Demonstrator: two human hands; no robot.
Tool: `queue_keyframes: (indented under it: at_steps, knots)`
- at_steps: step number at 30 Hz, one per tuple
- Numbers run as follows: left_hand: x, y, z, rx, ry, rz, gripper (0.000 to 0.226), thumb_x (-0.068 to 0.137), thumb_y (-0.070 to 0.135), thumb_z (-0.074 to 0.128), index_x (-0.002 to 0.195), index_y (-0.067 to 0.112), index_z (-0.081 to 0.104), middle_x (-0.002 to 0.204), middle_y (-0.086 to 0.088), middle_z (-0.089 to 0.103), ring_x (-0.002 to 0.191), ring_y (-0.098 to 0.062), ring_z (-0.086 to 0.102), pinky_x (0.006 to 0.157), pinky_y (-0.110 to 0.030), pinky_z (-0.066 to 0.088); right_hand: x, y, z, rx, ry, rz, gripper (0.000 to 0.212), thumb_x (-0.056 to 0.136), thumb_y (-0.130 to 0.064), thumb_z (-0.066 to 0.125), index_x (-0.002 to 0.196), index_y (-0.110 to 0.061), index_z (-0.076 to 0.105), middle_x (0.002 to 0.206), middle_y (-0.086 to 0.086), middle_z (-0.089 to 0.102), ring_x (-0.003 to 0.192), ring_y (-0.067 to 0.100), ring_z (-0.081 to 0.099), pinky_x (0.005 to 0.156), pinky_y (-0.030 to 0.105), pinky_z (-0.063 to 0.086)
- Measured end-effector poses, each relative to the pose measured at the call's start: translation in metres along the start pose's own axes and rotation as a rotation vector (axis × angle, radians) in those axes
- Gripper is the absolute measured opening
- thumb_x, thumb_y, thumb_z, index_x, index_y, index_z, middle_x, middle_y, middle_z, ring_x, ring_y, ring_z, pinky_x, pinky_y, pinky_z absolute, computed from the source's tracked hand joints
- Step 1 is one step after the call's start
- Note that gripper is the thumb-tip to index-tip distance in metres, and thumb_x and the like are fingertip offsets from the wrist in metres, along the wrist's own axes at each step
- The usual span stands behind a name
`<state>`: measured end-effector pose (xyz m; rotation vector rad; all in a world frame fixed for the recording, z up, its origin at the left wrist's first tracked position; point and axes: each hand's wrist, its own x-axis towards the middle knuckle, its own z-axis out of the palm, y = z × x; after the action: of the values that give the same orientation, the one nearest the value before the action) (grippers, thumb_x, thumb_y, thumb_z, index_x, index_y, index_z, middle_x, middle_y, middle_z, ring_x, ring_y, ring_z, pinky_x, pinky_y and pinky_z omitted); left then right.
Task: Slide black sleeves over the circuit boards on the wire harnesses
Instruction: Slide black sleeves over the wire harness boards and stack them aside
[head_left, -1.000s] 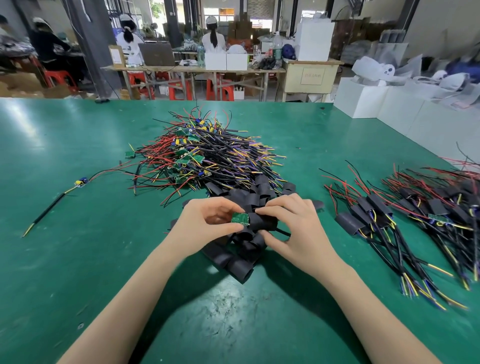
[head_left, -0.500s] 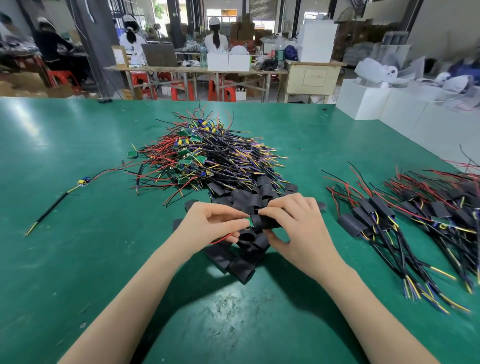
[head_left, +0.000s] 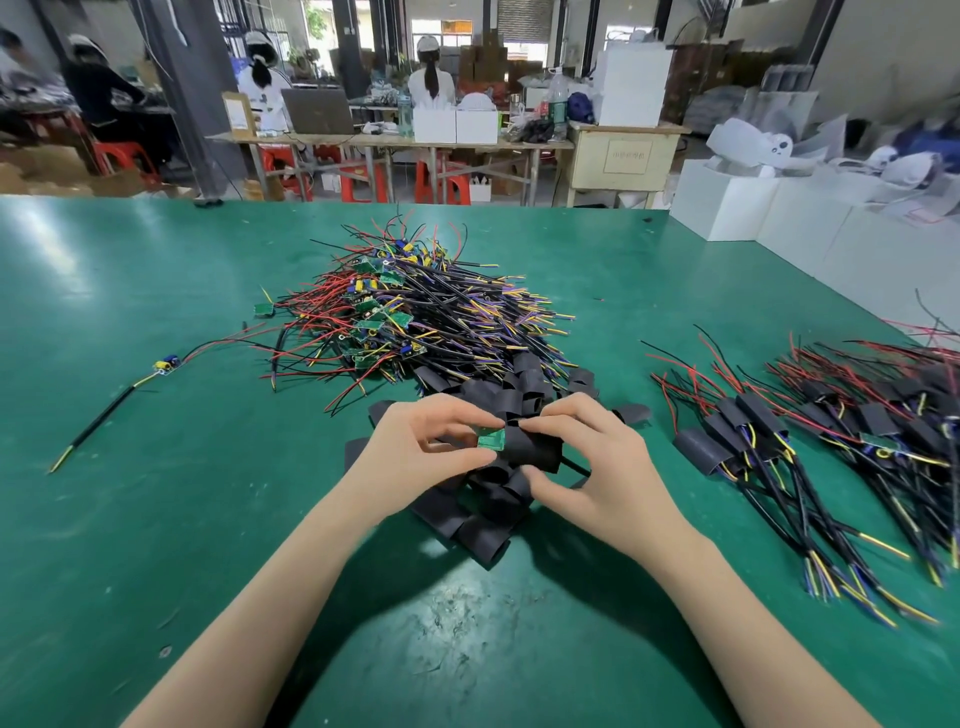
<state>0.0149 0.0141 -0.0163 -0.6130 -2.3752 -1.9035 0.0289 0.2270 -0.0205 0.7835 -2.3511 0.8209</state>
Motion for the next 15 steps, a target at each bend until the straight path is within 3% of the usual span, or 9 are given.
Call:
queue_keyframes:
  at_steps: [5,9,15]
  knots:
    - [-0.0005,-0.0009,0.0025,0.002,-0.006,0.044,0.036,0.076,-0.008,0.075,0.108,0.009,0.071,0.089,-0.001,0.069,0.074,-0.007,0.061,0.069,-0.016,0.048,0.0014,0.0004,0.0012,0.131,-0.019,0.062,0.031,0.071,-0.019,0.075,0.102,-0.014,0.072,0.096,-0.004,0.061,0.089,0.001,0.057,0.081,0.017,0.045]
    - [-0.0005,0.0007,0.0,0.032,-0.04,0.066,0.032,0.08,-0.006,0.073,0.108,0.01,0.07,0.093,0.001,0.074,0.081,-0.008,0.067,0.073,-0.015,0.049,0.002,0.0013,0.0014,0.152,0.002,0.086,0.031,0.07,-0.02,0.075,0.1,-0.017,0.072,0.094,-0.007,0.061,0.084,0.004,0.058,0.072,0.019,0.047]
    - [0.0014,-0.0026,0.0001,-0.013,0.018,0.036,0.029,0.076,-0.01,0.074,0.1,0.003,0.066,0.085,-0.007,0.072,0.075,-0.012,0.067,0.076,-0.019,0.053,-0.0007,0.0032,0.0056,0.085,0.007,0.006,0.034,0.074,-0.016,0.077,0.106,-0.014,0.069,0.101,-0.006,0.058,0.09,0.002,0.055,0.077,0.014,0.044]
